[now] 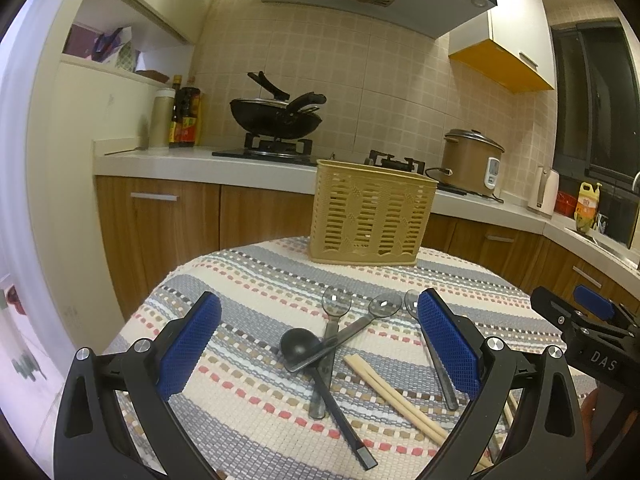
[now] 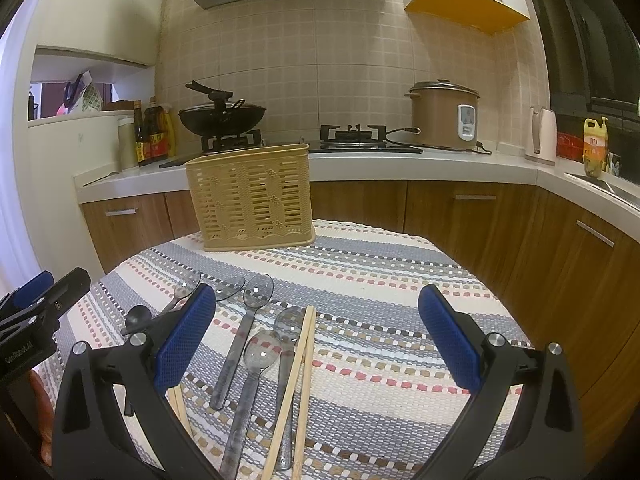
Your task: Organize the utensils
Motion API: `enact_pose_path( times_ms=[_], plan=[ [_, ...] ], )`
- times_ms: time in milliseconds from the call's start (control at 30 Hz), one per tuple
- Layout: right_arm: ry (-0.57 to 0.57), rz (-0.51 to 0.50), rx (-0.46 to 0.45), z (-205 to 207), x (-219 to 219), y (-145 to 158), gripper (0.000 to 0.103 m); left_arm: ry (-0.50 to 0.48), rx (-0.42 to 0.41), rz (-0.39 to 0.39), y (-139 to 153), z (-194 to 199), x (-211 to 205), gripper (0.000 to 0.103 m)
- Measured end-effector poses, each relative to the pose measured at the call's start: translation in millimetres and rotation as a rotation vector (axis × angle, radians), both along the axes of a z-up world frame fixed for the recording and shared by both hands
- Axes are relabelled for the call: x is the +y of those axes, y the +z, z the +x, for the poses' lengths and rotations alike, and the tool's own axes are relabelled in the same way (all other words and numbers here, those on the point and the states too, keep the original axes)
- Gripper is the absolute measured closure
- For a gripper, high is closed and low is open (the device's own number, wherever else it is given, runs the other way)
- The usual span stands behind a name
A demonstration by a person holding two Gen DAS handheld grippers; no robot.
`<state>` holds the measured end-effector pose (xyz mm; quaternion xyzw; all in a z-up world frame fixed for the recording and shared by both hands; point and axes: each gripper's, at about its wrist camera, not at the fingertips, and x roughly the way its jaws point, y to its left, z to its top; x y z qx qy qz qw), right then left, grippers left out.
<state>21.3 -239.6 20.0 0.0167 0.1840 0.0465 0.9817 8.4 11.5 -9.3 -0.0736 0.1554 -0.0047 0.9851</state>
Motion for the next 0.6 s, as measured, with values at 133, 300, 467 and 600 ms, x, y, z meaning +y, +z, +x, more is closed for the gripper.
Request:
enact_pose_path(
  times_ms=[133,300,467,600],
  plan=[
    [0.001,0.000,0.001,0.1,-0.2,0.2,0.006,0.003,0.008,-0.014,0.0,0.6,2.3,0.008],
    [0.001,0.001,0.001,-0.1,-0.4,0.1,0.006,0.001,0.012,-0.020,0.4,2.6,3.8,0.008],
    [0.000,0.004,0.003,-0.1,-0.9,0.0,0.006,0.000,0.014,-0.014,0.4,3.1,3.6,0.008],
    [-0.001,0.007,0.001,-0.5,-1.1,0.2,0.006,0.003,0.004,-0.007,0.3,1.4,2.4,0.008]
  ],
)
